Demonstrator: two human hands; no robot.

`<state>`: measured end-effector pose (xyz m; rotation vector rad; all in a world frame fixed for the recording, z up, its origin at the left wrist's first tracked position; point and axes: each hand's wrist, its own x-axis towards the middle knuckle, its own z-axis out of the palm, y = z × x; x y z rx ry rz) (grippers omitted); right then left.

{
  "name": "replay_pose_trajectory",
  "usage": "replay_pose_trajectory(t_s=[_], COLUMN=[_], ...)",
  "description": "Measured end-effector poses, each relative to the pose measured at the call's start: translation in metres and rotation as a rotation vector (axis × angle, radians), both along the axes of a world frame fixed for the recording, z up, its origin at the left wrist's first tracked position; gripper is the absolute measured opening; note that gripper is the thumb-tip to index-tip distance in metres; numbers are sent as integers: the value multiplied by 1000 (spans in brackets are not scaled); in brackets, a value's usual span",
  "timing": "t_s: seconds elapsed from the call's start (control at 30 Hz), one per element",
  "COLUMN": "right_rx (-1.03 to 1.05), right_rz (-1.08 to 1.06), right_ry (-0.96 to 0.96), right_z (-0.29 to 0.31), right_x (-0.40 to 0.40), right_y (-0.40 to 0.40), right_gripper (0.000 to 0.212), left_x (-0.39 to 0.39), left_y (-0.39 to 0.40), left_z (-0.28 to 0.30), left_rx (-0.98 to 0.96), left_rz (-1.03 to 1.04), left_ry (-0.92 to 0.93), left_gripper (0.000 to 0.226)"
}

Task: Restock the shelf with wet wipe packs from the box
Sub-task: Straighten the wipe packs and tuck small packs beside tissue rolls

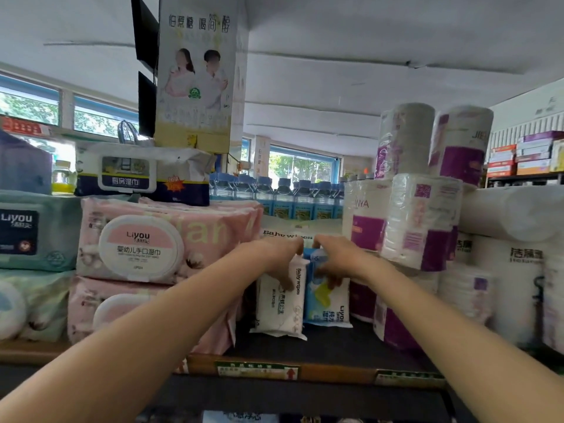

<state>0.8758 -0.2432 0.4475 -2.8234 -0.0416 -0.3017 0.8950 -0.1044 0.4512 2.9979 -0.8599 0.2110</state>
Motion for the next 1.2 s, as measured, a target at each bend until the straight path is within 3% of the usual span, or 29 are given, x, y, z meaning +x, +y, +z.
replay_pose_trajectory(t_s=[0.1,0.23,0.33,0.37,0.5,0.67,0.8,0.9,1.1,1.2], right_rx=[-53,257,323,273,-257,-331,-354,-468,-468,-441], right_rz=[9,58,48,39,-30,-98,-109,-160,-164,-148], right_ry=[-15,21,-20,-66,-306,-144,-90,-153,-148,-114], right_z=[-3,-2,-6,-8,-14,-28,-33,-43,-46,-44], right_x=[3,6,8,8,2,1,1,-1,-3,-11], right_y=[0,1,0,-1,-6,-15,-17,-12,-13,-20], right_gripper=[31,16,17,20,50,72,88,85,86,93], left_x=[-1,0,-4,-8,-17,-14,-10,-8,-8,-7], left_y=[-3,4,5,2,-8,-2,-1,-3,-1,5], left_z=[-12,-9,-7,-10,-39,-40,-36,-39,-35,-33], left_rx=[-42,-12,-53,-47,79,199,279,239,213,198], left_rz=[4,9,44,71,178,207,176,201,203,83], left_ry=[-56,-156,-165,-128,54,-182,-382,-394,-285,-287], left_gripper=[69,61,68,78,120,119,89,80,112,110])
